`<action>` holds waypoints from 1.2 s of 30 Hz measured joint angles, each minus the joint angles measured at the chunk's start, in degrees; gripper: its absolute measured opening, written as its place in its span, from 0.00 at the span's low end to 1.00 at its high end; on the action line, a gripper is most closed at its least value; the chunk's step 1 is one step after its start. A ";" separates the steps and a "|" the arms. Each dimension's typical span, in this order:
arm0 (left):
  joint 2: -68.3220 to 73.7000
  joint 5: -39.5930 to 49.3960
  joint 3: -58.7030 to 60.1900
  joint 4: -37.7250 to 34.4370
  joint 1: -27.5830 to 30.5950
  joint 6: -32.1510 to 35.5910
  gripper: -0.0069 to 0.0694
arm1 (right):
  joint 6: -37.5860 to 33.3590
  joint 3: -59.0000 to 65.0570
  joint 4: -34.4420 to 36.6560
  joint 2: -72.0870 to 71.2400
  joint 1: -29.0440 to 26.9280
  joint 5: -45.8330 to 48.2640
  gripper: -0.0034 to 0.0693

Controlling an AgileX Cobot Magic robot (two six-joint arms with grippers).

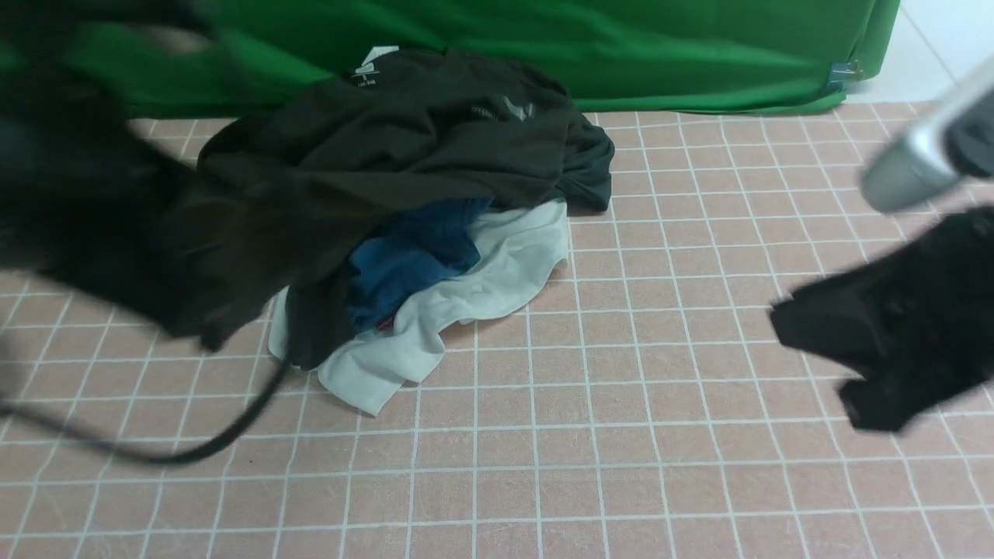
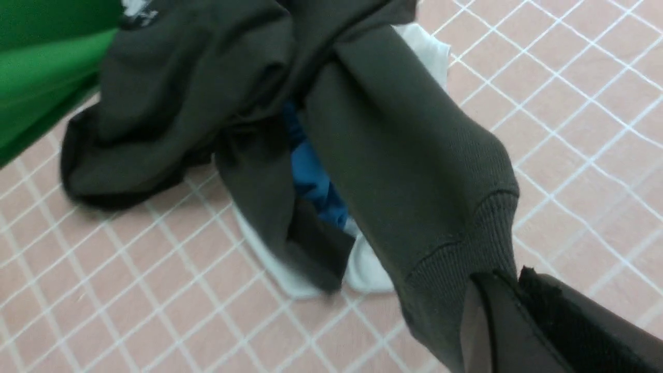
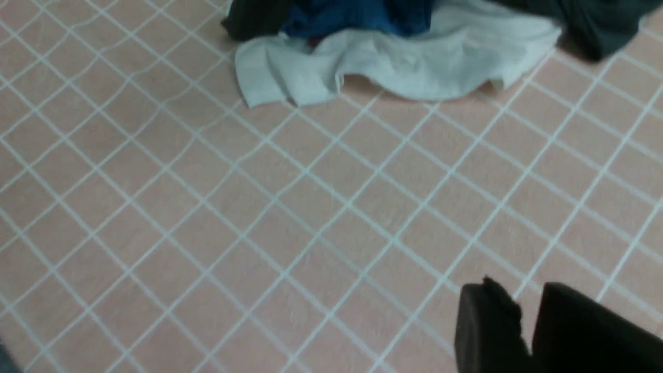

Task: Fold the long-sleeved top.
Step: Spread the long sleeves with your arms and place them on the tabletop

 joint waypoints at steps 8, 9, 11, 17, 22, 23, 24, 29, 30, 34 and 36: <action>-8.56 7.99 0.00 0.00 0.00 -1.87 0.14 | -6.19 -10.45 0.00 18.08 0.00 -1.98 0.54; -9.51 8.11 0.00 0.00 0.00 -1.91 0.14 | -6.84 -11.60 0.00 20.02 0.00 -2.61 0.57; -10.83 8.17 0.00 0.00 0.00 -1.91 0.14 | -6.51 -14.71 0.00 24.45 -0.07 -3.23 0.62; -13.60 8.41 0.27 -1.15 0.00 -1.91 0.14 | 8.38 -28.52 1.31 37.61 -2.55 -4.51 0.70; -13.60 8.41 3.30 -3.41 0.00 -1.91 0.14 | 10.86 -38.04 9.96 45.41 -4.29 -5.54 0.77; -13.60 8.34 3.61 -3.41 0.00 -1.91 0.14 | 10.79 -38.74 10.64 46.00 -4.35 -5.57 0.78; -13.60 8.35 4.40 -3.41 0.00 -1.91 0.14 | 10.67 -40.38 11.97 47.48 -4.35 -5.66 0.81; -13.60 8.39 6.24 -3.35 0.00 -1.91 0.14 | 12.04 -46.34 14.04 55.26 -5.00 -6.20 0.89; -13.60 8.39 6.24 -3.35 0.00 -1.91 0.14 | 12.74 -46.90 14.08 56.75 -5.33 -6.35 0.89; -13.60 8.39 6.24 -3.35 0.00 -1.91 0.14 | 13.96 -48.16 15.63 61.67 -6.33 -6.51 0.85; -13.60 8.34 6.24 -3.35 0.00 -1.91 0.14 | 13.74 -48.34 17.19 62.90 -6.39 -6.38 0.83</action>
